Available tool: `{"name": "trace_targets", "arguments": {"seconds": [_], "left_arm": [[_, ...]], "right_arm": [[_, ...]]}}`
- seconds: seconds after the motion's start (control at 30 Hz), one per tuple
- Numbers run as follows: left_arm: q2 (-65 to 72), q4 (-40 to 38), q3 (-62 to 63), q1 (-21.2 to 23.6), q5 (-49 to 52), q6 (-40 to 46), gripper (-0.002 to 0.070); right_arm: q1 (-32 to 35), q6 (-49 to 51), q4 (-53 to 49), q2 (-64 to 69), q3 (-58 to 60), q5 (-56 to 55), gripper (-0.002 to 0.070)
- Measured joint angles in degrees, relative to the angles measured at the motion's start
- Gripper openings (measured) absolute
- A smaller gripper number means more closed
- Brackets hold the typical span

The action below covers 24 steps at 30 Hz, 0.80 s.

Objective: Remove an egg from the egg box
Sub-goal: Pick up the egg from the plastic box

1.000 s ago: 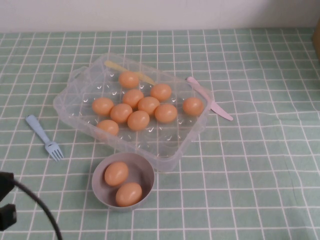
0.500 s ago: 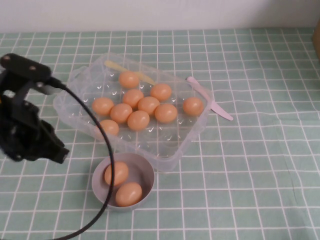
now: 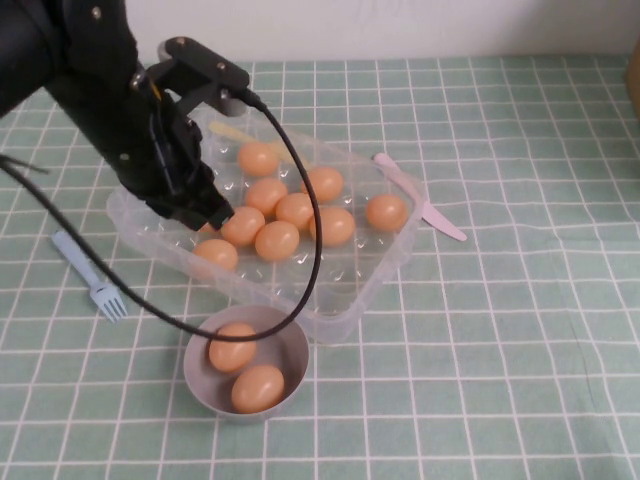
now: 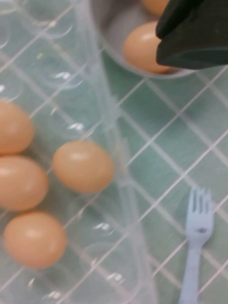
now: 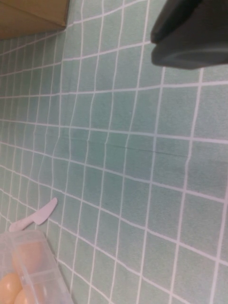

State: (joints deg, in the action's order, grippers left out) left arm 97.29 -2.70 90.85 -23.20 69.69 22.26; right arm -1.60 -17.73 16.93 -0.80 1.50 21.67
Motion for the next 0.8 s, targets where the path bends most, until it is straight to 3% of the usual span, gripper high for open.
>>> {"name": "trace_targets", "arguments": {"seconds": [0.27, 0.33, 0.57, 0.8], "left_arm": [[10.3, 2.7, 10.2, 0.0, 0.5, 1.5, 0.0008], [11.9, 2.0, 10.7, 0.0, 0.5, 2.7, 0.0064], [15.2, 3.1, 10.7, 0.0, 0.6, 2.8, 0.0377], [18.0, 5.2, 10.8, 0.0, 0.6, 2.6, 0.0426]], "right_arm": [[0.0, 0.0, 0.0, 0.0, 0.0, 0.0, -0.0018], [0.0, 0.0, 0.0, 0.0, 0.0, 0.0, -0.0018], [0.0, 0.0, 0.0, 0.0, 0.0, 0.0, -0.0018], [0.0, 0.0, 0.0, 0.0, 0.0, 0.0, -0.0018]]}}
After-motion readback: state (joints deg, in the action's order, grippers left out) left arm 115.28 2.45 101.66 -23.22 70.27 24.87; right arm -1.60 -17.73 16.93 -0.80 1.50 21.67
